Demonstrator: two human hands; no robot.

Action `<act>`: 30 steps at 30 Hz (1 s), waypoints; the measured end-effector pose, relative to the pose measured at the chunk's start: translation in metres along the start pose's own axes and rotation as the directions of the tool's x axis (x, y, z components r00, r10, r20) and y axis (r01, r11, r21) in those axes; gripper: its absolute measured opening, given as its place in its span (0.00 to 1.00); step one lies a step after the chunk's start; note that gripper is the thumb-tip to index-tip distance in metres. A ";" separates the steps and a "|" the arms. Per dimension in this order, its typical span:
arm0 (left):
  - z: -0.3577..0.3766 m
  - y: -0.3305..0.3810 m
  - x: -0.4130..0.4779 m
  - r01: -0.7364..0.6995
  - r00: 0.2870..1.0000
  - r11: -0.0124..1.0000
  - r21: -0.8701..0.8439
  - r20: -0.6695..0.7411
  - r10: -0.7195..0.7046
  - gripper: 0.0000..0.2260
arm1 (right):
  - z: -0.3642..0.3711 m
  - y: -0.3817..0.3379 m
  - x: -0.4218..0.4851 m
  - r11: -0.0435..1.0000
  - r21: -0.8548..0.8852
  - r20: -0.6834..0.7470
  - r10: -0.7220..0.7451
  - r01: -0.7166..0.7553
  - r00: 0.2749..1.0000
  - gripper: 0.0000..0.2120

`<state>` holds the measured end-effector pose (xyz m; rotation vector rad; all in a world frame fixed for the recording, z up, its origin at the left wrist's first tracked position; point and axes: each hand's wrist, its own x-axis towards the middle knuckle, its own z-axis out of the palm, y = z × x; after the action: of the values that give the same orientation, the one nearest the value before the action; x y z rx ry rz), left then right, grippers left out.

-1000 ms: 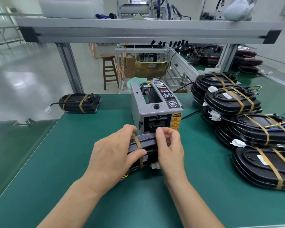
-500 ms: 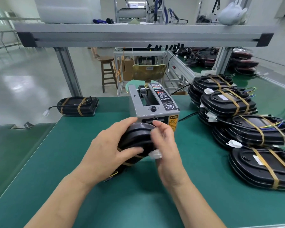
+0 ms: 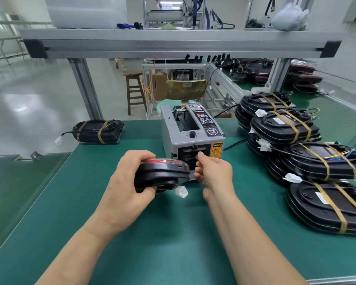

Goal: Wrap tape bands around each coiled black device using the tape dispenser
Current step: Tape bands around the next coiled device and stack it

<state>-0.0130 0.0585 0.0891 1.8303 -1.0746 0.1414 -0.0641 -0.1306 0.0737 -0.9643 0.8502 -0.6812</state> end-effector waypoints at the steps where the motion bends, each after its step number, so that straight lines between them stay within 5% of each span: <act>1: 0.001 0.000 -0.001 -0.001 1.000 1.000 -0.003 0.001 0.001 0.26 | 0.001 -0.001 0.000 1.000 -0.003 -0.011 0.008 -0.008 1.000 0.10; 14: 0.018 0.000 -0.011 -0.166 0.985 0.986 0.019 -0.040 0.167 0.29 | 0.011 -0.001 -0.004 1.000 -0.017 -0.177 0.006 -0.009 0.984 0.09; 20: 0.012 -0.007 -0.013 -0.218 0.950 0.957 0.193 -0.181 0.253 0.21 | -0.005 -0.007 -0.052 0.986 0.157 0.035 -0.068 0.061 0.997 0.12; 24: 0.018 -0.005 -0.011 -0.210 0.922 0.947 0.245 -0.272 0.275 0.21 | -0.002 -0.008 -0.091 0.972 0.203 0.212 -0.163 0.120 0.964 0.06; 30: 0.022 -0.006 -0.012 -0.277 0.904 0.936 0.218 -0.271 0.330 0.18 | 0.008 -0.012 -0.102 0.975 0.179 0.177 -0.160 0.128 0.971 0.12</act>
<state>-0.0237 0.0490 0.0675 1.7088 -1.1471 0.7033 -0.1101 -0.0499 0.1179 -0.9289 0.5491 -0.7590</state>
